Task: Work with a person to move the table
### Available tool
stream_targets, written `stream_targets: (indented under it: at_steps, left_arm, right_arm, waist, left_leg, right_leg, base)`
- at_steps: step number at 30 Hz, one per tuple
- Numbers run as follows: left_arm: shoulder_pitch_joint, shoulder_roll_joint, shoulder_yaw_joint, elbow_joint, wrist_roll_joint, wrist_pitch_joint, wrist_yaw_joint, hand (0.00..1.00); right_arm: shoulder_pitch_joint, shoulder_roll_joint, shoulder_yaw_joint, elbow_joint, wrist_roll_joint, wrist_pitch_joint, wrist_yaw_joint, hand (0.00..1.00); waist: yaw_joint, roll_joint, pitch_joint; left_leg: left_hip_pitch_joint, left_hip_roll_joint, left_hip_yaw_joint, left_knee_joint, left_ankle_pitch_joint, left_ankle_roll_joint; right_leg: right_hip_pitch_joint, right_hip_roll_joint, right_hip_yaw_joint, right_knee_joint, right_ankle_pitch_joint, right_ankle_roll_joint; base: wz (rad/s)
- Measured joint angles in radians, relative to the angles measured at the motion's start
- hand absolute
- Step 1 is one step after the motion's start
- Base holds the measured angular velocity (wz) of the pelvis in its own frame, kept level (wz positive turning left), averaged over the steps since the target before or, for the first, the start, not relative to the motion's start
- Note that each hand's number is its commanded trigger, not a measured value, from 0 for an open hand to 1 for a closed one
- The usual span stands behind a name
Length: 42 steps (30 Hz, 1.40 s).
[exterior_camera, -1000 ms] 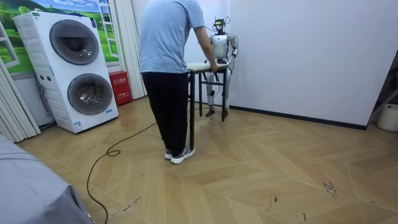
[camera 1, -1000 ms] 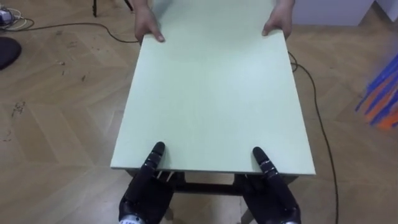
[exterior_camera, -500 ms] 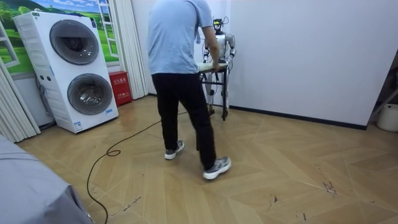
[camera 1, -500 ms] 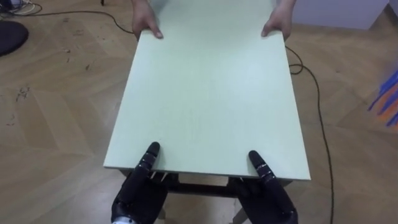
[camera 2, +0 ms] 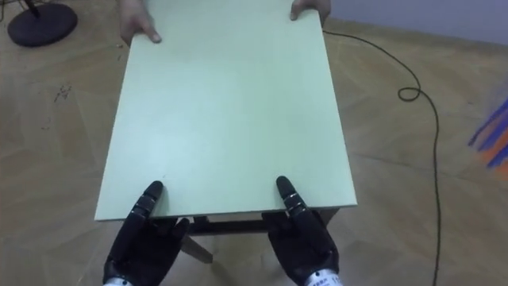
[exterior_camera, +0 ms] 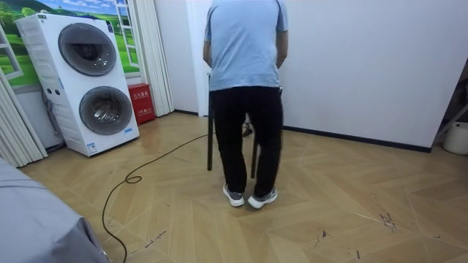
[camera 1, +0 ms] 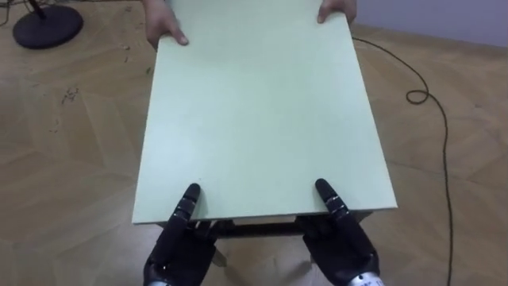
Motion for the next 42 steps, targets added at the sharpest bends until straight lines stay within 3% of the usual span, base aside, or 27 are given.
stream_targets:
  at_steps: [3, 5, 9, 11, 15, 19, 23, 29, 32, 35, 38, 39, 42]
  left_arm:
    - [0.003, -0.006, -0.004, 0.0, 0.0, -0.002, 0.0, 1.0]
    - [0.006, -0.006, -0.007, 0.0, -0.003, -0.005, -0.003, 1.0]
    - [0.006, -0.007, -0.012, 0.0, -0.014, -0.006, -0.003, 1.0]
    - [0.006, -0.007, -0.011, 0.001, -0.02, -0.005, -0.003, 1.0]
    - [0.006, -0.016, -0.016, 0.001, -0.021, -0.003, -0.003, 1.0]
    - [0.007, -0.021, -0.034, 0.001, -0.029, -0.001, 0.0, 1.0]
    - [0.007, -0.021, -0.031, 0.001, -0.036, -0.005, 0.0, 1.0]
    - [0.008, -0.031, -0.03, 0.002, -0.039, -0.015, 0.005, 1.0]
    - [0.009, -0.03, -0.024, 0.002, -0.039, -0.017, 0.009, 1.0]
    - [0.011, -0.028, -0.025, 0.002, -0.038, -0.024, 0.009, 1.0]
    - [0.008, -0.02, -0.03, -0.003, -0.027, -0.038, 0.009, 1.0]
    - [0.006, -0.011, -0.034, -0.003, -0.027, -0.038, 0.01, 1.0]
    - [0.006, -0.001, -0.032, -0.003, -0.015, -0.04, 0.01, 1.0]
  right_arm:
    - [-0.003, -0.001, 0.0, 0.0, -0.001, 0.001, 0.0, 1.0]
    - [-0.003, -0.002, 0.0, 0.0, -0.003, 0.003, 0.0, 1.0]
    - [-0.001, -0.004, -0.007, 0.0, -0.003, 0.0, -0.003, 1.0]
    - [-0.003, 0.001, -0.012, 0.0, -0.021, 0.0, -0.013, 1.0]
    - [-0.009, 0.001, -0.025, 0.0, -0.033, 0.0, -0.017, 1.0]
    - [-0.006, -0.016, -0.033, -0.016, -0.036, 0.0, -0.021, 1.0]
    - [-0.016, -0.016, -0.029, -0.017, -0.042, 0.0, -0.027, 1.0]
    - [-0.039, -0.018, -0.013, -0.016, -0.039, 0.001, -0.042, 1.0]
    - [-0.04, -0.011, -0.006, -0.016, -0.041, 0.001, -0.051, 1.0]
    - [-0.029, 0.004, -0.009, -0.017, -0.041, -0.001, -0.052, 1.0]
    - [-0.017, 0.012, -0.015, -0.023, -0.04, -0.001, -0.052, 1.0]
    - [-0.01, 0.013, -0.015, -0.023, -0.038, -0.001, -0.052, 1.0]
    - [0.002, 0.013, -0.012, -0.022, -0.038, -0.001, -0.053, 1.0]
  waist:
    - [-0.001, 0.0, -0.0002]
    - [-0.002, 0.001, -0.001]
    - [-0.023, 0.007, -0.0017]
    - [-0.028, 0.013, -0.0026]
    - [-0.043, 0.045, -0.0018]
    - [-0.042, 0.069, -0.0068]
    - [-0.031, 0.069, -0.0073]
    - [-0.003, 0.064, -0.0053]
    - [0.002, 0.056, -0.0024]
    - [-0.011, 0.051, -0.0021]
    - [-0.06, 0.043, -0.0033]
    - [-0.079, 0.039, -0.0031]
    - [-0.083, 0.034, -0.002]
  left_leg:
    - [-0.016, -0.008, -0.04, 0.012, 0.0, -0.001]
    - [-0.03, -0.007, -0.029, 0.033, 0.0, -0.001]
    - [-0.065, 0.024, 0.094, 0.075, 0.004, 0.006]
    - [-0.063, 0.023, 0.108, 0.077, 0.006, 0.009]
    - [-0.065, 0.044, 0.183, 0.085, 0.011, 0.015]
    - [-0.064, 0.026, 0.182, 0.057, 0.027, 0.023]
    - [-0.067, 0.016, 0.177, 0.048, 0.032, 0.025]
    - [-0.062, 0.0, 0.177, 0.034, 0.039, 0.042]
    - [-0.063, -0.018, 0.152, 0.031, 0.046, 0.055]
    - [-0.073, -0.049, 0.092, 0.038, 0.046, 0.065]
    - [-0.101, -0.1, 0.006, 0.064, 0.055, 0.083]
    - [-0.101, -0.123, -0.024, 0.069, 0.061, 0.093]
    - [-0.102, -0.161, -0.073, 0.08, 0.061, 0.101]
  right_leg:
    - [0.011, -0.006, -0.038, 0.001, -0.012, 0.002]
    - [0.012, -0.009, -0.064, 0.001, -0.017, 0.003]
    - [0.031, -0.012, -0.085, 0.018, -0.053, 0.006]
    - [0.039, -0.019, -0.102, 0.018, -0.072, 0.017]
    - [0.079, -0.027, -0.169, 0.018, -0.081, 0.011]
    - [0.077, -0.038, -0.208, 0.022, -0.089, 0.02]
    - [0.081, -0.043, -0.207, 0.027, -0.092, 0.025]
    - [0.079, -0.075, -0.207, 0.07, -0.101, 0.04]
    - [0.09, -0.09, -0.232, 0.077, -0.104, 0.051]
    - [0.104, -0.104, -0.232, 0.094, -0.12, 0.069]
    - [0.108, -0.102, -0.172, 0.112, -0.151, 0.083]
    - [0.107, -0.101, -0.121, 0.125, -0.167, 0.09]
    - [0.106, -0.099, -0.025, 0.143, -0.186, 0.101]
  base:
    - [0.4]
    - [0.5]
    - [0.67]
    - [0.51]
    - [0.51]
    - [0.34]
    - [0.22]
    - [0.12]
    - [0.31]
    - [0.55]
    - [1.04]
    - [0.84]
    - [0.59]
